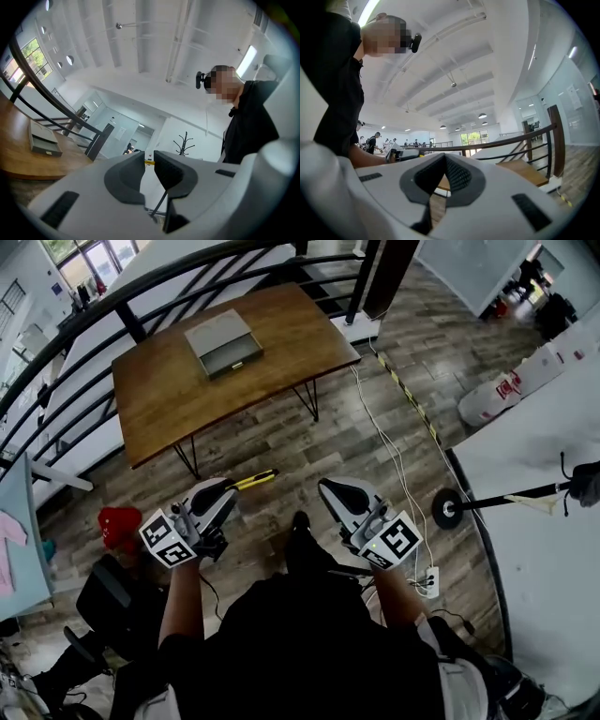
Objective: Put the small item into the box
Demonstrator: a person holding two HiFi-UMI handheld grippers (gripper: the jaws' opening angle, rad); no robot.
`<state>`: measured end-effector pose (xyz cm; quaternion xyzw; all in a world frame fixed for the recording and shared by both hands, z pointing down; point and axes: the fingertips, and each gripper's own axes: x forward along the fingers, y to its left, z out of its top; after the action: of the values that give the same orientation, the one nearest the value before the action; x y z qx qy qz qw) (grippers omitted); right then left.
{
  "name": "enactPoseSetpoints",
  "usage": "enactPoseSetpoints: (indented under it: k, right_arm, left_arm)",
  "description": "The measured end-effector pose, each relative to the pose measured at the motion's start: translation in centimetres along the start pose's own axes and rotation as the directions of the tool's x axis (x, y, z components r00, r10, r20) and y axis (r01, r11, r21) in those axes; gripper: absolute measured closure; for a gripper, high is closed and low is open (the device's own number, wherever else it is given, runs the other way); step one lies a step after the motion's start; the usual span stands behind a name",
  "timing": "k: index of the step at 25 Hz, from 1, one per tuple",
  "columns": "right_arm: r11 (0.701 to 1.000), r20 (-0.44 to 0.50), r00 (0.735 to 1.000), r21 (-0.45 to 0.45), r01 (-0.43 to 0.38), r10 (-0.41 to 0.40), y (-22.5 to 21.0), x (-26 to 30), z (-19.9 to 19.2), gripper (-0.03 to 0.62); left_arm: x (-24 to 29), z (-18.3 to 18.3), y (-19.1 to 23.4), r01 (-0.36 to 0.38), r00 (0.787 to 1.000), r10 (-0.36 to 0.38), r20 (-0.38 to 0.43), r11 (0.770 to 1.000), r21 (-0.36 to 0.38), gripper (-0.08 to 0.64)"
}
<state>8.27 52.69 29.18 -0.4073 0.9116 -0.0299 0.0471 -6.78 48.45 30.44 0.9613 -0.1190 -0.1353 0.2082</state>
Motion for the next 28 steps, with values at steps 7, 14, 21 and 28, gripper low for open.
enactPoseSetpoints:
  k: [7, 14, 21, 28]
  right_arm:
    - [0.998, 0.023, 0.997, -0.012, -0.067, 0.067, -9.6, 3.6, 3.0, 0.581]
    - [0.990, 0.067, 0.988, -0.051, -0.134, 0.137, -16.2, 6.5, 4.9, 0.581]
    - [0.981, 0.048, 0.980, -0.012, -0.193, 0.193, -19.9, 10.6, 4.3, 0.581]
    - [0.971, 0.015, 0.971, -0.010, -0.237, 0.237, -22.1, 15.6, 3.1, 0.581]
  left_arm:
    - [7.2, 4.3, 5.0, -0.050, 0.999, 0.049, 0.021, 0.997, 0.065, 0.489]
    - [10.9, 7.1, 9.4, -0.129, 0.990, 0.121, 0.075, 0.985, 0.118, 0.489]
    - [12.7, 9.7, 13.2, -0.169, 0.983, 0.154, 0.101, 0.973, 0.160, 0.489]
    - [12.4, 11.0, 18.1, -0.196, 0.976, 0.177, 0.125, 0.967, 0.160, 0.489]
